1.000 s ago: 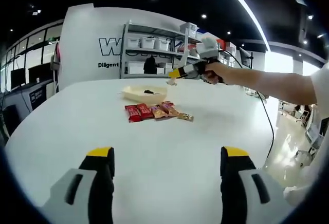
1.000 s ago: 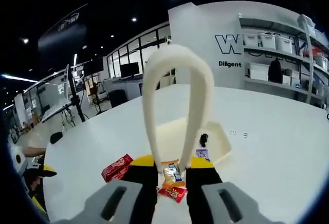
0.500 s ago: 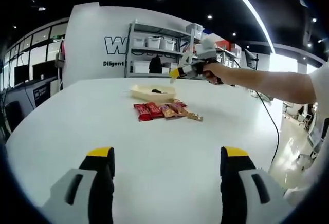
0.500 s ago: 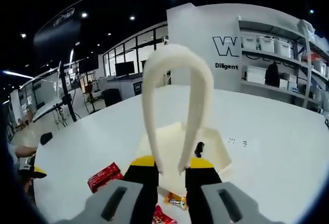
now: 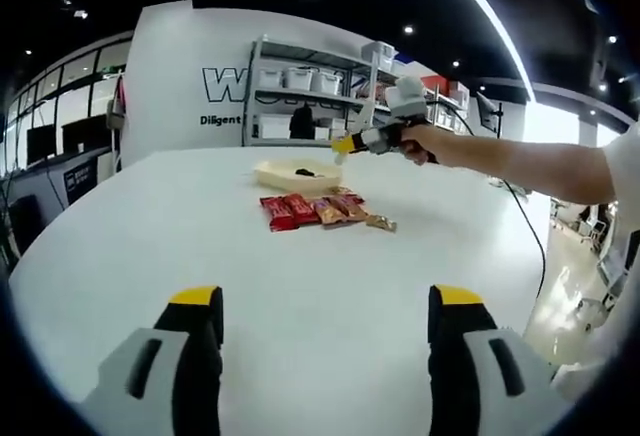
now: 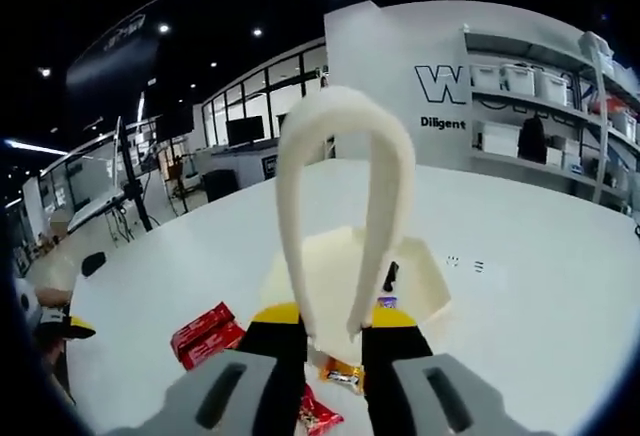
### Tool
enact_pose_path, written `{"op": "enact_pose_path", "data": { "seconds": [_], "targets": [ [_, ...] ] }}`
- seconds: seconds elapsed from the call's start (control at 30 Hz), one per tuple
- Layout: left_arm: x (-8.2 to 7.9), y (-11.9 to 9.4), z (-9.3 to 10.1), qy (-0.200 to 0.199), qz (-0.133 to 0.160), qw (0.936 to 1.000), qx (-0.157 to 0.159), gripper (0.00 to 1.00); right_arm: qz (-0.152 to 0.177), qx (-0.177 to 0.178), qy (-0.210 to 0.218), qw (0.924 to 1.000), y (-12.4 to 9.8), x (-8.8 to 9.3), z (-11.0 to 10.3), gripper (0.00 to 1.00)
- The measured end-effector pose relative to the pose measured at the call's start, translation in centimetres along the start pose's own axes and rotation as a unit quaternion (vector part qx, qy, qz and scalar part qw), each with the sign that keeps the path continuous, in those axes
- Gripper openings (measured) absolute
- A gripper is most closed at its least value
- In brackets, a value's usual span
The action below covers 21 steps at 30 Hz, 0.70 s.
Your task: Place the target food into the container with the food tongs after gripping and lifting it, then release it inside without dropping or visibly crushing the food.
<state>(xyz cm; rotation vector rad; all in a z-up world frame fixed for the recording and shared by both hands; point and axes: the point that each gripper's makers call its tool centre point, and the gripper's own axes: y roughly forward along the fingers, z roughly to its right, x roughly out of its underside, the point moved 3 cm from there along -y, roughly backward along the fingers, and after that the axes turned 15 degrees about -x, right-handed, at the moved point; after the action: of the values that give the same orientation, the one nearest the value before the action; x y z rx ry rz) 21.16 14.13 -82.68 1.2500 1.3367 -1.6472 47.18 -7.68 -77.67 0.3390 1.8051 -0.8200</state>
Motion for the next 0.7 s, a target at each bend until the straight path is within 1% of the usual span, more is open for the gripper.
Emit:
{"op": "enact_pose_path", "data": {
  "seconds": [0.3, 0.7],
  "targets": [
    [0.1, -0.4, 0.2, 0.003, 0.001, 1.0, 0.003, 0.83, -0.001, -0.013, -0.005, 0.9999, -1.0, 1.1, -1.3, 0.14],
    [0.1, -0.8, 0.7, 0.004, 0.002, 1.0, 0.006, 0.82, -0.012, -0.019, -0.005, 0.9997, -1.6, 2.9, -1.6, 0.14]
  ]
}}
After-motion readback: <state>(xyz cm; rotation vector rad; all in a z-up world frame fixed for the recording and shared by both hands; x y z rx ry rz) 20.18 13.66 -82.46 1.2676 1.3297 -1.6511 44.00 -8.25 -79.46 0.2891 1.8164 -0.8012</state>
